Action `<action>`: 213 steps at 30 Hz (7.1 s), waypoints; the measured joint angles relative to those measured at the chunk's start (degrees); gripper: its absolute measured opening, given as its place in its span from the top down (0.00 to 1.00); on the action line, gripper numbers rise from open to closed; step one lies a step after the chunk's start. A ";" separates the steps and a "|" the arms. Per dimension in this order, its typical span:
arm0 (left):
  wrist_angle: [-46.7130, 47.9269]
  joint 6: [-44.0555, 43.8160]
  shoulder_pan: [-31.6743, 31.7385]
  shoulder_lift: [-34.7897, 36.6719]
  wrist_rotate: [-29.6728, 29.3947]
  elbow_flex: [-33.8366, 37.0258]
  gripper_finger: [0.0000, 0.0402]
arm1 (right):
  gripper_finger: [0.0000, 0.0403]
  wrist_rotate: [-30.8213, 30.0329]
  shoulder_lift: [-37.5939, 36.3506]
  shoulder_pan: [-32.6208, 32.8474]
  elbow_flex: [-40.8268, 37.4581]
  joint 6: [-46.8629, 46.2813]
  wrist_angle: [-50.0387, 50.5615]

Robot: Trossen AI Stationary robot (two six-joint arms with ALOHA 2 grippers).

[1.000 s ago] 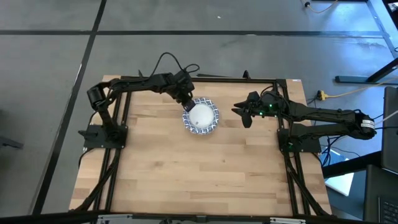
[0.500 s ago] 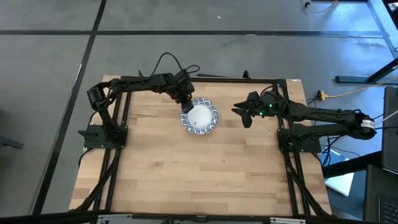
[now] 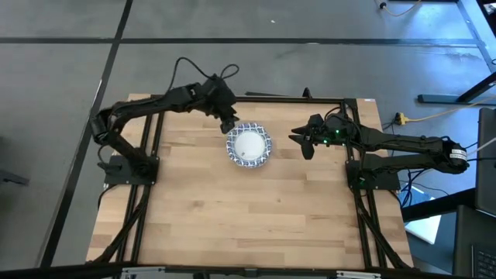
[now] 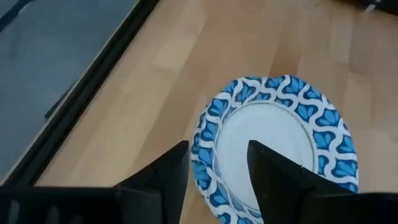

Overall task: Nest bowls inside each other
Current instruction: Return to Home Position

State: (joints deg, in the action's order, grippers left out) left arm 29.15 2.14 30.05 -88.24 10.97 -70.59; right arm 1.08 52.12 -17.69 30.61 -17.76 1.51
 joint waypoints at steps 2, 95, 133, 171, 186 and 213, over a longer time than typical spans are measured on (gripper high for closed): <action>1.35 0.06 0.12 1.13 -0.93 0.00 0.61 | 0.62 0.00 0.00 -0.01 0.00 0.00 -0.04; -18.67 -9.07 -6.13 88.12 -16.28 66.31 0.62 | 0.62 -8.01 -39.19 0.00 -30.19 -2.98 -9.91; -18.56 -9.08 -6.13 88.12 -15.81 66.31 0.62 | 0.62 -2.38 -39.16 -0.02 -30.18 1.67 -5.33; -18.54 -9.08 -6.13 88.10 -15.83 66.31 0.62 | 0.62 -2.47 -39.15 -0.02 -30.18 1.55 -2.48; -18.54 -9.06 -6.13 88.11 -15.83 66.31 0.62 | 0.62 -2.49 -39.15 -0.02 -30.18 1.56 -2.48; -18.54 -9.08 -6.11 88.10 -15.83 66.31 0.62 | 0.62 -2.49 -39.15 -0.02 -30.16 1.61 -2.48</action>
State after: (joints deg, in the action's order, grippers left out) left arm 10.61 -6.94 23.94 -0.14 -4.87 -4.27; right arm -1.41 12.97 -17.72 0.45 -16.15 -0.97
